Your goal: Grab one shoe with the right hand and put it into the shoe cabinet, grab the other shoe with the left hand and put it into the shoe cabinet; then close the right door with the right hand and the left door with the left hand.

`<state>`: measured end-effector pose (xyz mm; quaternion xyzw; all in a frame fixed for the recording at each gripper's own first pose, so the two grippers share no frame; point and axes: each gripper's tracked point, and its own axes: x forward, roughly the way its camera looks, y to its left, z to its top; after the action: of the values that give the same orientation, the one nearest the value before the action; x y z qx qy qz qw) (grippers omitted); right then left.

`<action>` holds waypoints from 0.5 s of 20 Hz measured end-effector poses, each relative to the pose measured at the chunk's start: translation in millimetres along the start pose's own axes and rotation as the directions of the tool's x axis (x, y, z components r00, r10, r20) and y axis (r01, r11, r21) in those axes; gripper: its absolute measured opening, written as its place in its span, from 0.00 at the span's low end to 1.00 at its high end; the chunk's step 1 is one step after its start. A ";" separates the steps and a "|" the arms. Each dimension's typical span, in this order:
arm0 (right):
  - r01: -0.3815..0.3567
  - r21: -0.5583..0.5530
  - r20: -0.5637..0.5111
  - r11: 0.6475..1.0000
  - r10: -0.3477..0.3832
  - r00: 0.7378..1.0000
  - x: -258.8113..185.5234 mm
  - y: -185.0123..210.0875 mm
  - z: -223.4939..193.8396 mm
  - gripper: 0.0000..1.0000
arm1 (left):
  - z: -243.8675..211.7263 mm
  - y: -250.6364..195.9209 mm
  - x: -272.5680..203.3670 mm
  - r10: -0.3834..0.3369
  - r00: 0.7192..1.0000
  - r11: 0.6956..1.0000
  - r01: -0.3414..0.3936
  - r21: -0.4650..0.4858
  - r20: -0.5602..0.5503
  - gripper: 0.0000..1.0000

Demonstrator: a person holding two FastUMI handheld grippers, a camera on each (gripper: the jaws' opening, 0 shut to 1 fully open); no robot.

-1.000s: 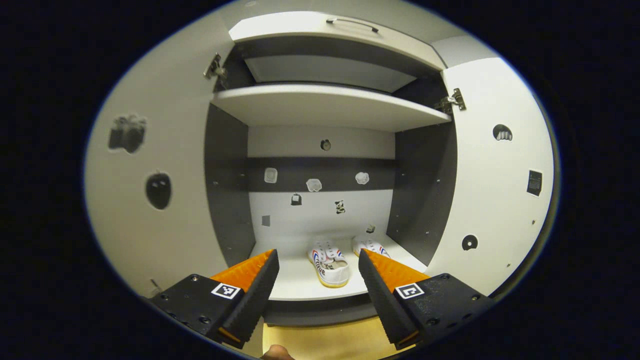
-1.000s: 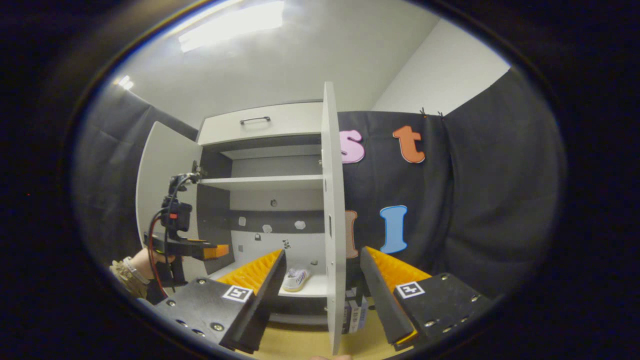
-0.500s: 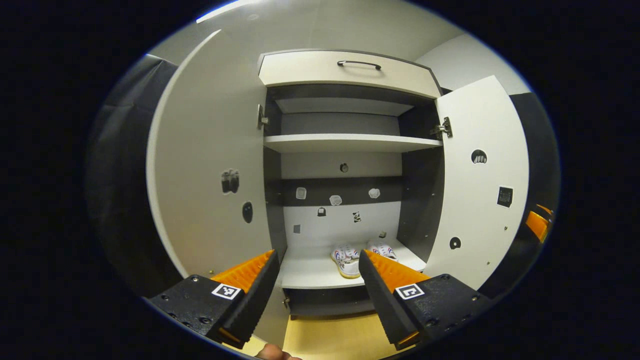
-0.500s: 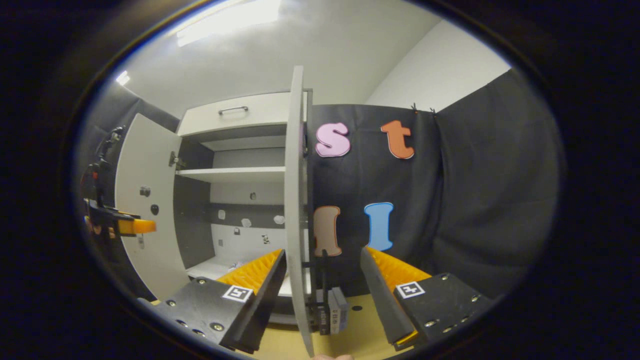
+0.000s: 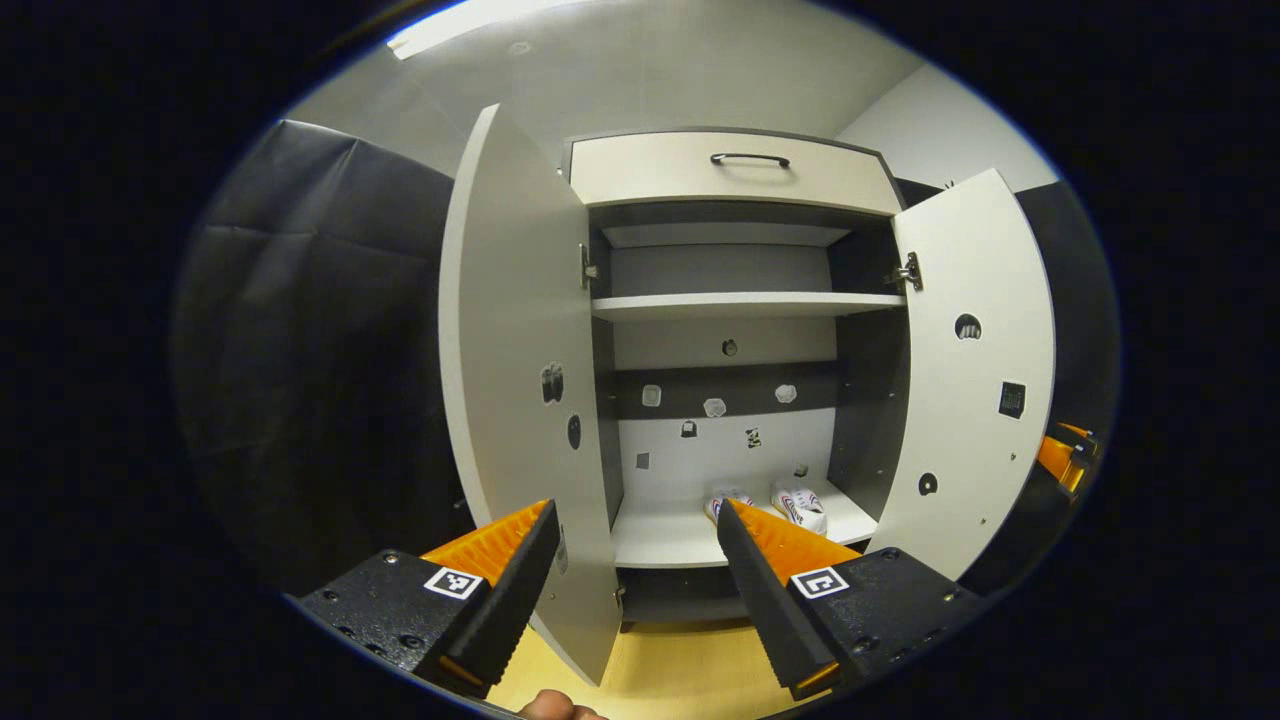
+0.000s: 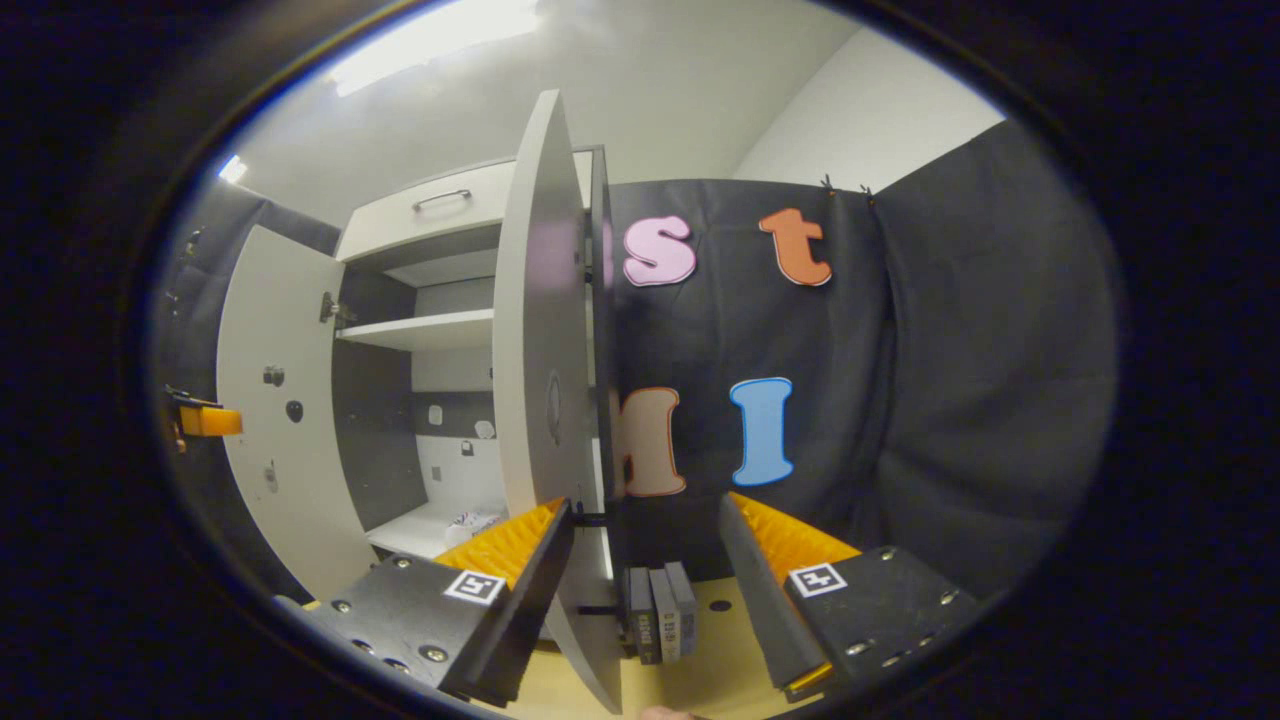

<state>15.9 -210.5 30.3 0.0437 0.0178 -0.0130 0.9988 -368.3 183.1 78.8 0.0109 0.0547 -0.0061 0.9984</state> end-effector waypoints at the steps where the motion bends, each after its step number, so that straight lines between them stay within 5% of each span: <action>1: -0.009 -0.002 -0.002 1.000 0.009 1.000 0.4 1.9 -0.2 0.88 | 1.8 3.9 -1.7 0.011 1.000 1.000 -0.011 0.000 0.003 0.96; 10: -0.193 0.001 -0.026 0.981 0.193 0.981 -1.7 83.3 -4.4 0.89 | 3.9 22.8 -6.1 0.072 0.997 0.997 -0.071 -0.016 0.015 0.96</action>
<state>16.4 -127.1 33.2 0.0446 0.0266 0.0846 0.9951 -373.7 205.9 83.9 0.0049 0.0464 0.0300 0.9985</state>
